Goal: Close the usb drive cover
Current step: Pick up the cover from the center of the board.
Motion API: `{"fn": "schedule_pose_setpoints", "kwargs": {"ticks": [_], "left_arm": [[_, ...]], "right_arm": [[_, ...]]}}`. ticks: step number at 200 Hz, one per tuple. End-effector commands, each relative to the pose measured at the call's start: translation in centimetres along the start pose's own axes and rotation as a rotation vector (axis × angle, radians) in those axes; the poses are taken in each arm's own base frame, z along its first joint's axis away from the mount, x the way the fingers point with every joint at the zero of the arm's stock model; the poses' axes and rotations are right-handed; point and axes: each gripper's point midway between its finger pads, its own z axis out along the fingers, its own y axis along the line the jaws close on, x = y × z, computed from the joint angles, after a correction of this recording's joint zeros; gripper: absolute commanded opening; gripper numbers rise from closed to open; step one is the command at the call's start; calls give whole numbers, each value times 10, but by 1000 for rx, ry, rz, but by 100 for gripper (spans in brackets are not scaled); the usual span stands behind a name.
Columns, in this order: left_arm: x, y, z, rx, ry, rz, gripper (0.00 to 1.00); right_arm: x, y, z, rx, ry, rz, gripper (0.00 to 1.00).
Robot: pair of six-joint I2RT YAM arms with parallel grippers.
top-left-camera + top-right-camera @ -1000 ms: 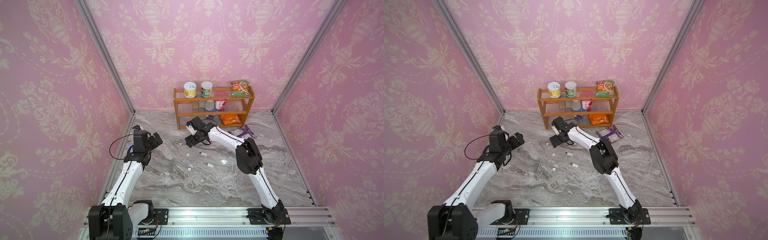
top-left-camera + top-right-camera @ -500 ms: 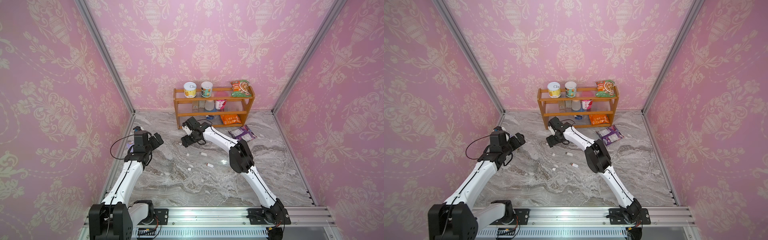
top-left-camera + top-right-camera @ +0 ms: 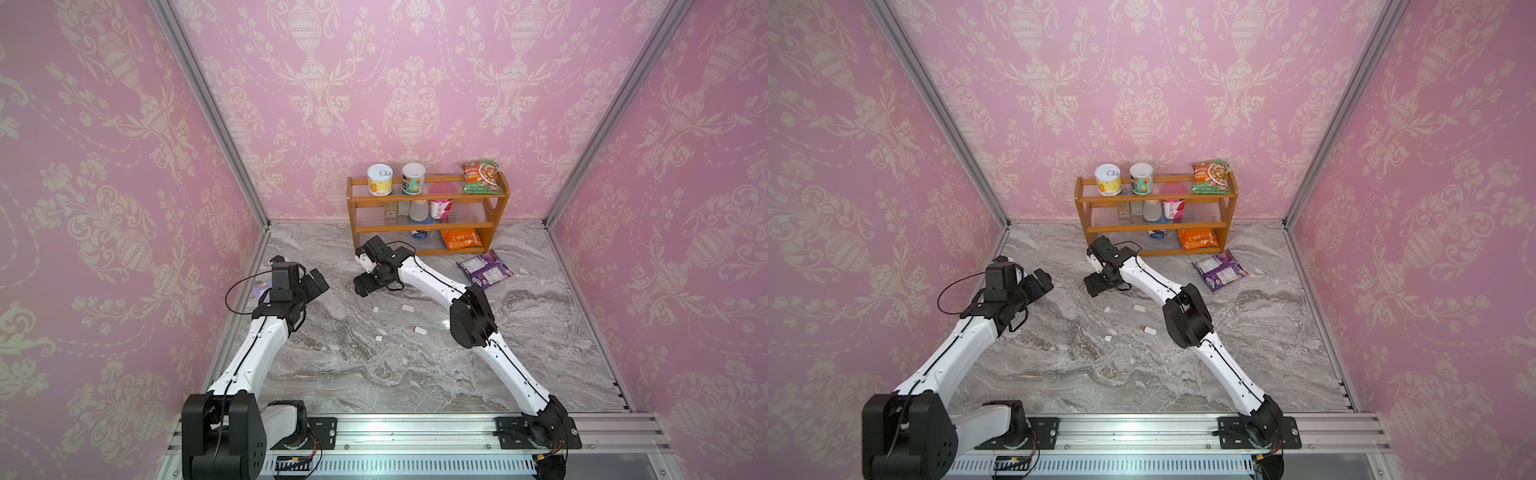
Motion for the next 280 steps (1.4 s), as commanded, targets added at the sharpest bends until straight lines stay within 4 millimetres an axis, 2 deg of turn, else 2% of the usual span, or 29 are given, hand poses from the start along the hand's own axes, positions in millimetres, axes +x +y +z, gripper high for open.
{"fn": "schedule_pose_setpoints", "kwargs": {"ticks": [1, 47, 86, 172, 225, 246, 273, 280], "left_arm": [[-6, -14, -1, 42, 17, 1, 99], [-2, -15, 10, 48, 46, 2, 99], [4, -17, 13, 61, 71, -10, 99], [15, -8, 13, 36, 98, -1, 99], [17, -5, 13, 21, 105, 6, 99], [17, -4, 14, 15, 107, 10, 99], [17, -4, 16, 13, 111, 4, 99], [18, -4, 17, 14, 114, 4, 99]], "right_arm": [[19, -3, 2, 46, 57, 8, 90], [41, -5, -14, 170, 97, -103, 90], [53, 8, -20, 99, 112, -199, 77], [84, 19, -22, -11, 165, -463, 72], [102, 26, -20, -61, 203, -561, 69], [110, 28, -18, -84, 235, -570, 58], [117, 25, -14, -81, 266, -579, 56], [118, 25, -14, -88, 268, -581, 52]]}}
